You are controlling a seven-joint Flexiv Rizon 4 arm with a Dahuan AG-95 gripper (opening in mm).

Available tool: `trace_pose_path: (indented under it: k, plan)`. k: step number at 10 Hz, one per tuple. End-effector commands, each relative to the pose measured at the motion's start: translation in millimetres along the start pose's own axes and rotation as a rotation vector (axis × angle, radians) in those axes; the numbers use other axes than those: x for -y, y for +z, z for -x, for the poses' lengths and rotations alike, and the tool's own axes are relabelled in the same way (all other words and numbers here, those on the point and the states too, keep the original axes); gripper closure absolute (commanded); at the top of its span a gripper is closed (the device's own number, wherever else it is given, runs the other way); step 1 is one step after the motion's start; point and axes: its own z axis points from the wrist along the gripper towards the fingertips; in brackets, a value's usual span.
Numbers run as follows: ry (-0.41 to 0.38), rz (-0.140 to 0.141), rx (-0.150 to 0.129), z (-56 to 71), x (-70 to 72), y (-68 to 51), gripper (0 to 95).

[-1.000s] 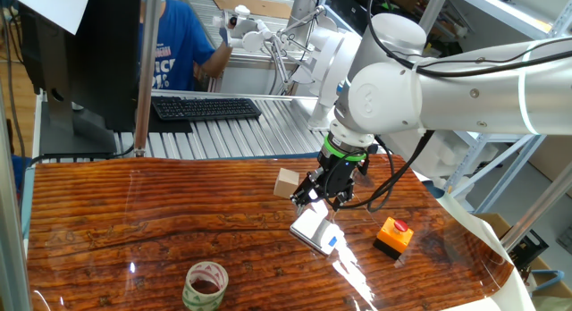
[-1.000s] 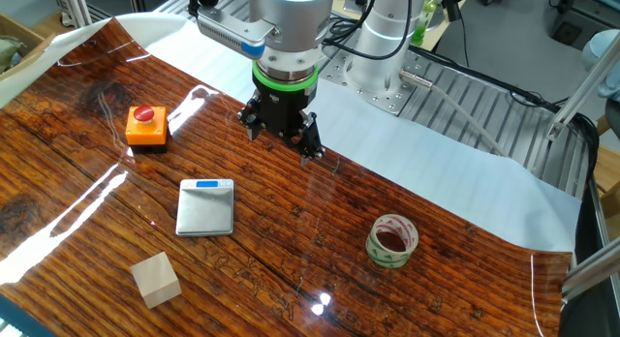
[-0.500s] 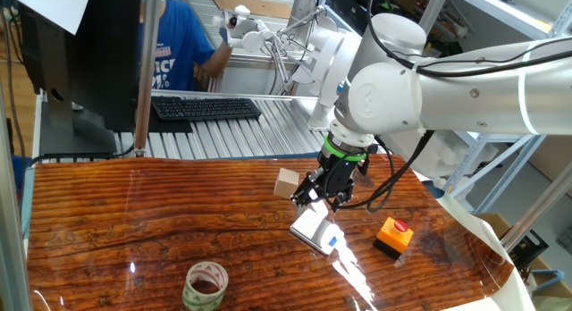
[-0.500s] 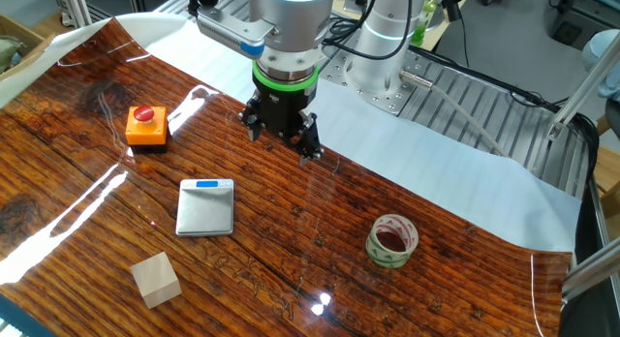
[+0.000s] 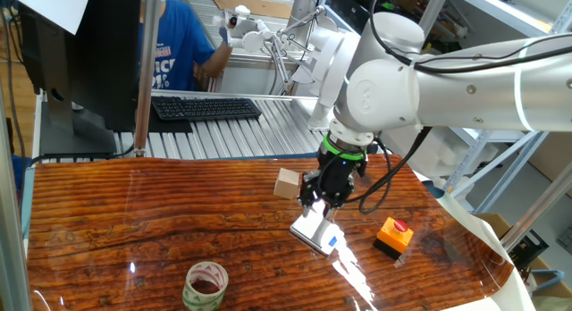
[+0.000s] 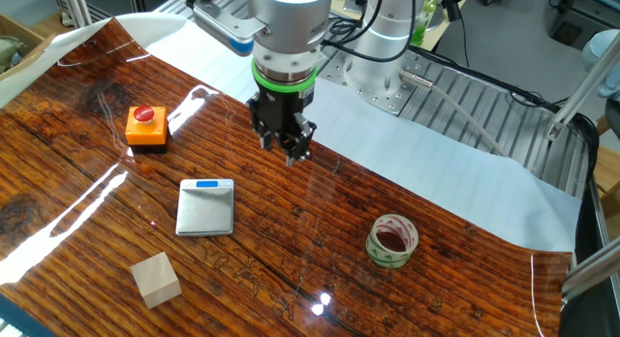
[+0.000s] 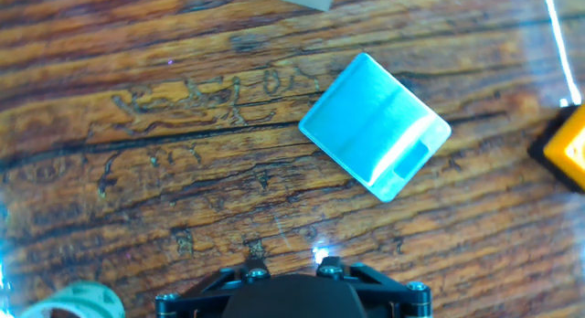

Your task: Place the block on the scale

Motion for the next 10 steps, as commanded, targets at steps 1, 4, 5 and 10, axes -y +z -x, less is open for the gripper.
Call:
trace_pose_path:
  k: [1,4,5,10]
  plan:
    - [0.027,0.013,-0.001,-0.7,0.0,-0.1,95.0]
    - [0.037,0.009,0.001,-1.1,0.0,0.1,95.0]
    - [0.048,0.008,0.004,-2.0,0.0,0.5,95.0]
    - [0.072,0.017,0.001,-18.0,1.7,8.0,95.0]
